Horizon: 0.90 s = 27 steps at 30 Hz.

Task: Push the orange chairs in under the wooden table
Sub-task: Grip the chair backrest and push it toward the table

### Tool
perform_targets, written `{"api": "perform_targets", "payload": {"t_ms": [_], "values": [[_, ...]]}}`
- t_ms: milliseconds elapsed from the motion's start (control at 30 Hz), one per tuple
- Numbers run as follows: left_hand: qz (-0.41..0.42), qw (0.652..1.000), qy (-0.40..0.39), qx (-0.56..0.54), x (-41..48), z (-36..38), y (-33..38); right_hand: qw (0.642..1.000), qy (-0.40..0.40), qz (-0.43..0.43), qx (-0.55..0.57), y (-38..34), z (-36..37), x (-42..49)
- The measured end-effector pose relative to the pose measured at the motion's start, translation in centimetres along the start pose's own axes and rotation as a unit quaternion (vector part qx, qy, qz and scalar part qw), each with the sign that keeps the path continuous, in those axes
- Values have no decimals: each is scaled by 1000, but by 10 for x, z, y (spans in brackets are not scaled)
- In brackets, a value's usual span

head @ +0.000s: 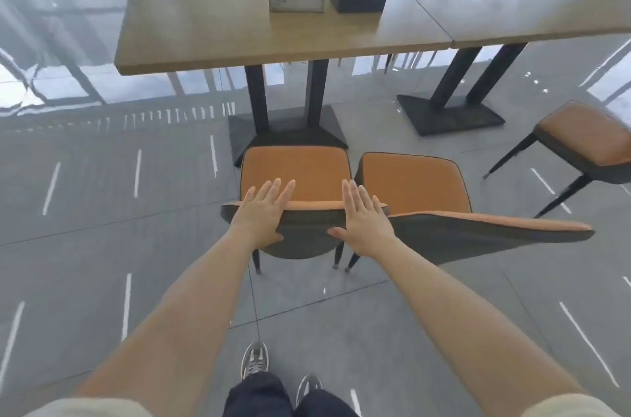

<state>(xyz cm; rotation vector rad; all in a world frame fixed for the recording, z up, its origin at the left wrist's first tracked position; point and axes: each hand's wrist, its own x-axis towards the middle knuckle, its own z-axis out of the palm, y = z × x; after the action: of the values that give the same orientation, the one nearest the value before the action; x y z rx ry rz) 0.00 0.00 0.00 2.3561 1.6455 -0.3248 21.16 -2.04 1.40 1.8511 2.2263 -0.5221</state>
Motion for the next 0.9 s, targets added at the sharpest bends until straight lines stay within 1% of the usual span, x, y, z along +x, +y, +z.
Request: {"api": "perform_targets", "payload": {"t_ms": [100,233,333,400,467,567,700,900], "values": [[-2,1000,-16,3,9,0,-10,1000,0,-5,-5,4,1,13],[17,1000,-16,-3,18,-3,-19,999,21,-43,-10,9,3,28],[9,1000,3,-2,18,-4,-19,996,55,-59,-40,13,1,36],[7,1000,-1,6,19,-5,-19,991,81,-84,-71,11,0,41],[4,1000,0,20,23,-7,-22,987,99,-99,-79,10,-3,46],[-4,999,2,39,34,-13,-27,984,108,-111,-85,11,-9,64],[-10,1000,8,28,54,-21,-36,983,115,-117,-84,14,-21,97],[-18,1000,9,20,88,-33,-73,981,115,-131,-86,0,-40,149]]}}
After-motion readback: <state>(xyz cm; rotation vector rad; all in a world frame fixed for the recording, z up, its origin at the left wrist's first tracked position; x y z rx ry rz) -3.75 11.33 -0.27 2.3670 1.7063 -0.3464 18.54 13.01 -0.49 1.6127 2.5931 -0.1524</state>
